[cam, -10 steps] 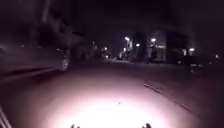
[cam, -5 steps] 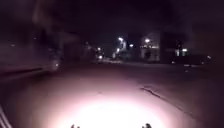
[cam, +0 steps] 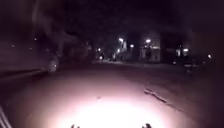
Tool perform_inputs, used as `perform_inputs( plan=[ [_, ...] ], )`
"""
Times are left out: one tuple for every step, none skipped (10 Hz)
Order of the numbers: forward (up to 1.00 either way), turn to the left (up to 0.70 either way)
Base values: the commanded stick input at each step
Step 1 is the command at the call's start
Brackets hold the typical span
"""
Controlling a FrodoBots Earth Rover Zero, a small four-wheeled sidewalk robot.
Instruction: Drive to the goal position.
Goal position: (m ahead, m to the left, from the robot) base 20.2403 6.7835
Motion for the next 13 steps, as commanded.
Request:
perform_inputs(
  plan=[
    [0.5, 0.0],
    [0.5, 0.0],
    [0.5, 0.0],
    [0.5, 0.0],
    [0.5, 0.0],
    [0.5, 0.0],
    [0.5, 0.0],
    [0.5, 0.0],
    [0.5, 0.0],
    [0.5, 0.0],
    [0.5, 0.0],
    [0.5, 0.0],
    [0.5, 0.0]
  ],
)
